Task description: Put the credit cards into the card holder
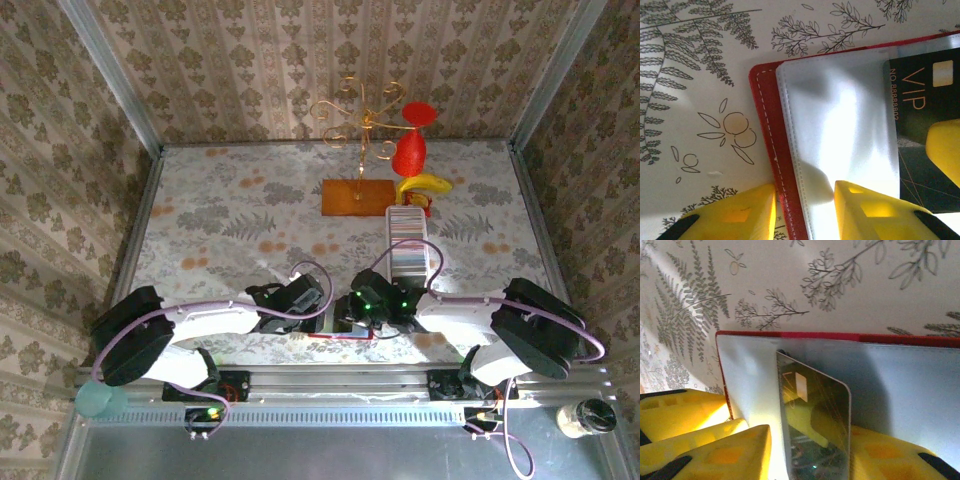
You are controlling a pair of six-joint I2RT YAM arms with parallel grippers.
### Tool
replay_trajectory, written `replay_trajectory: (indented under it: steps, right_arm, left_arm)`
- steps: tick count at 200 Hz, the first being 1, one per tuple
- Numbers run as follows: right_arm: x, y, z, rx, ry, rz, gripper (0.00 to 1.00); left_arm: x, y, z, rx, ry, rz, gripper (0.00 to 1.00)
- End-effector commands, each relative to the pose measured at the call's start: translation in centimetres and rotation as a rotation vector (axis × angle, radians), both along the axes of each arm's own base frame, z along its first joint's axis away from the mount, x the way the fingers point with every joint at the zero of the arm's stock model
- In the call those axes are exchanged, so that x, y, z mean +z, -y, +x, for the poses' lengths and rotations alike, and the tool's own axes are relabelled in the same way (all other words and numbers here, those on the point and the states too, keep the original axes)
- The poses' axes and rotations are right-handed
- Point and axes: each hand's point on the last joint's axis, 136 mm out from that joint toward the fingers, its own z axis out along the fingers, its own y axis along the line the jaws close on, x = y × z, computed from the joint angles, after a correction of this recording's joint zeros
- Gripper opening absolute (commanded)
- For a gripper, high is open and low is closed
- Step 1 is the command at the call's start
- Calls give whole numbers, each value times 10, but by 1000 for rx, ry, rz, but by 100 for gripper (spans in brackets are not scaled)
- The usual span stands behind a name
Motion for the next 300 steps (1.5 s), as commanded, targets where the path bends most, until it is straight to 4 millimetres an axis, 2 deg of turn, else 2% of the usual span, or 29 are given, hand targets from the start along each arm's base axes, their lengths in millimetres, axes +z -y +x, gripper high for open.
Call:
replay_trajectory:
  steps: [1,104,151,187,235,254,300]
  right_arm:
    - [1,7,0,2,13,-63,43]
    - [-12,13,-8,64,-30,-175,44]
    - [-15,2,-8,82,-34,-168,37]
    - [-12,-7,-6,100,-30,-164,37]
    - [-9,15,-9,92,-16,-255,46]
    - [-7,18,-10,92,-15,-263,47]
    - [-8,13,-11,108,-19,-254,34]
  left_arm:
    - [-5,-10,-7,7,-12,27,36]
    - [-6,-8,-9,10,-18,7,35]
    - [-6,-6,-10,9,-21,-3,35]
    - [-7,-8,-11,13,-23,-1,35]
    - [-7,-8,-10,14,-22,0,36]
    - [-7,-8,-11,15,-22,-2,36]
    - [-7,-8,-11,15,-22,-4,35]
